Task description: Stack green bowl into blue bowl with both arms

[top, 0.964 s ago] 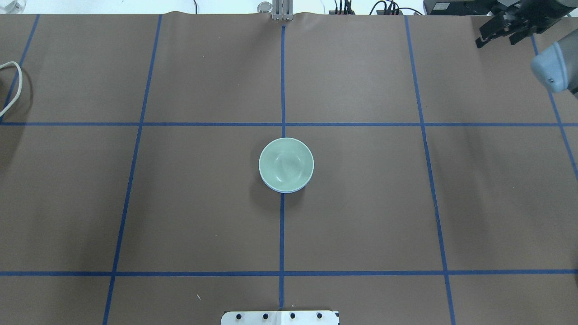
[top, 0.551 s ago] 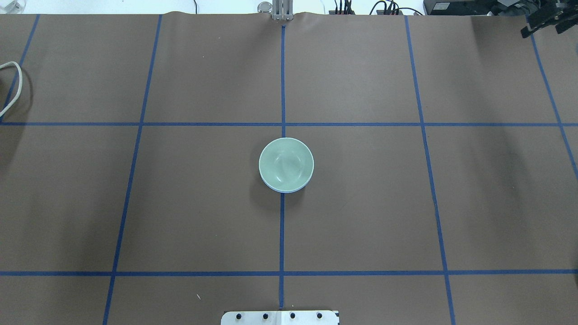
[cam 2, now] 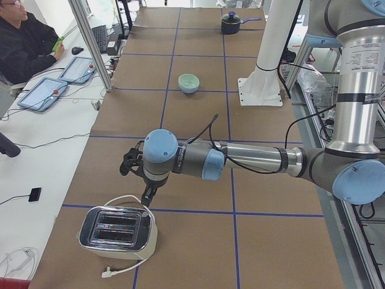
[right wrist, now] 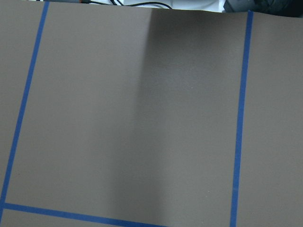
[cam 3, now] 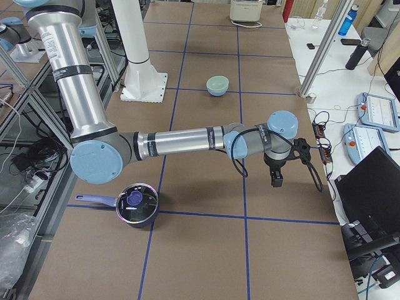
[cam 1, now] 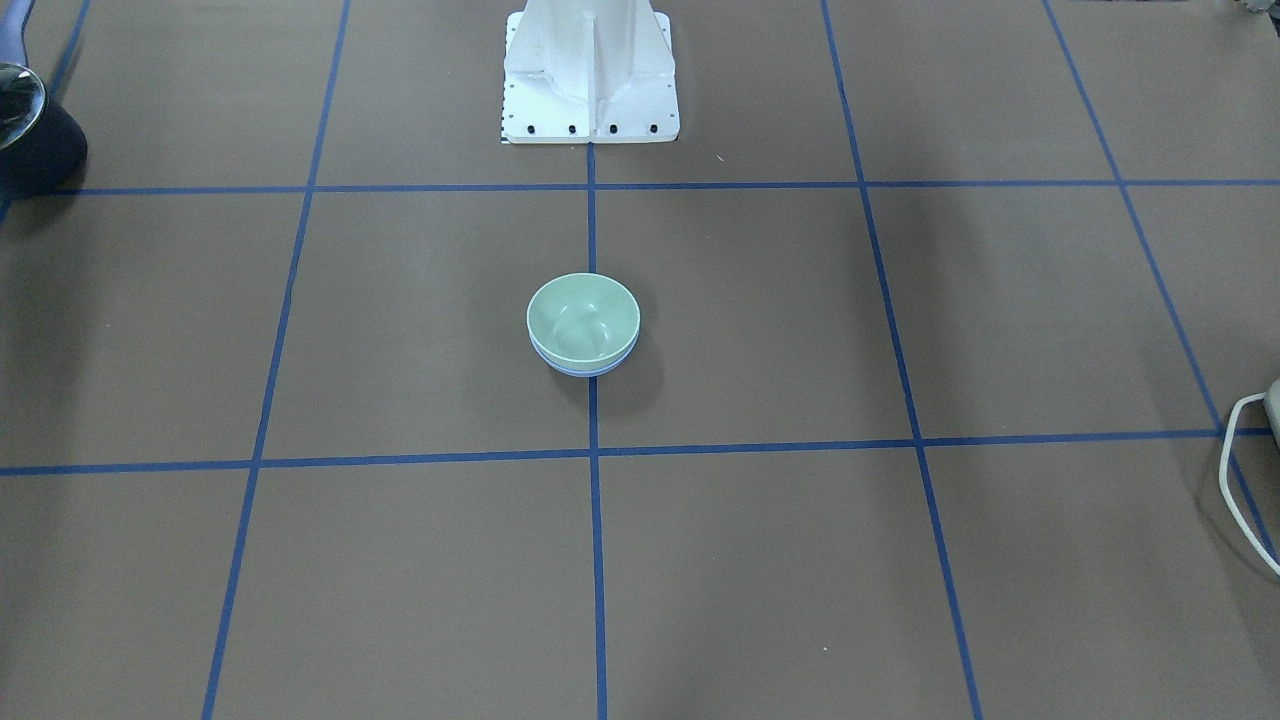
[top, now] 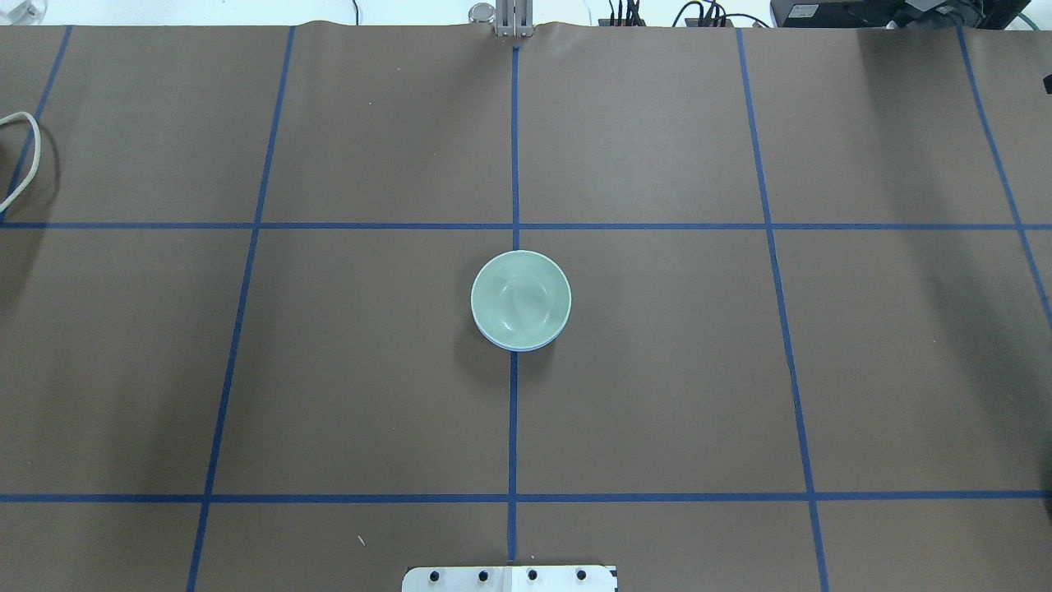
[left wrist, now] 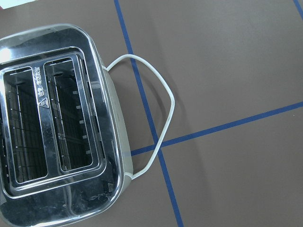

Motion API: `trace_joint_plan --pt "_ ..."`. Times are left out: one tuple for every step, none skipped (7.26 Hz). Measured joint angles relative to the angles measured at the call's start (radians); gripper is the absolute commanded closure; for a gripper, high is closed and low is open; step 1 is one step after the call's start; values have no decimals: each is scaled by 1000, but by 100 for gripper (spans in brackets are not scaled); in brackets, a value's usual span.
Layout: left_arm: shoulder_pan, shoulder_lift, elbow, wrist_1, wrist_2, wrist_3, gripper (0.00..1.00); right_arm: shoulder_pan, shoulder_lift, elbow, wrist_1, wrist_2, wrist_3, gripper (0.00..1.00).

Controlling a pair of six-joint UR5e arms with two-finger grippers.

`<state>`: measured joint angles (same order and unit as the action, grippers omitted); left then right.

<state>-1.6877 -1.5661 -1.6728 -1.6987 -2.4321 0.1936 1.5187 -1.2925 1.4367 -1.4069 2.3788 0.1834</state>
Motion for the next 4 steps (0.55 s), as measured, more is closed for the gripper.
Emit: trace_joint_plan --pt "-2 1 -2 0 0 0 2 6 -10 8 -13 0 -1 0" --pt "-2 2 -3 0 1 -1 2 9 -14 12 -21 -1 0 0" --pt "-2 2 -3 0 2 -1 2 10 -15 13 -25 -3 0 0" --pt "-2 2 -4 0 2 -3 2 10 -15 13 -27 -5 1 0"
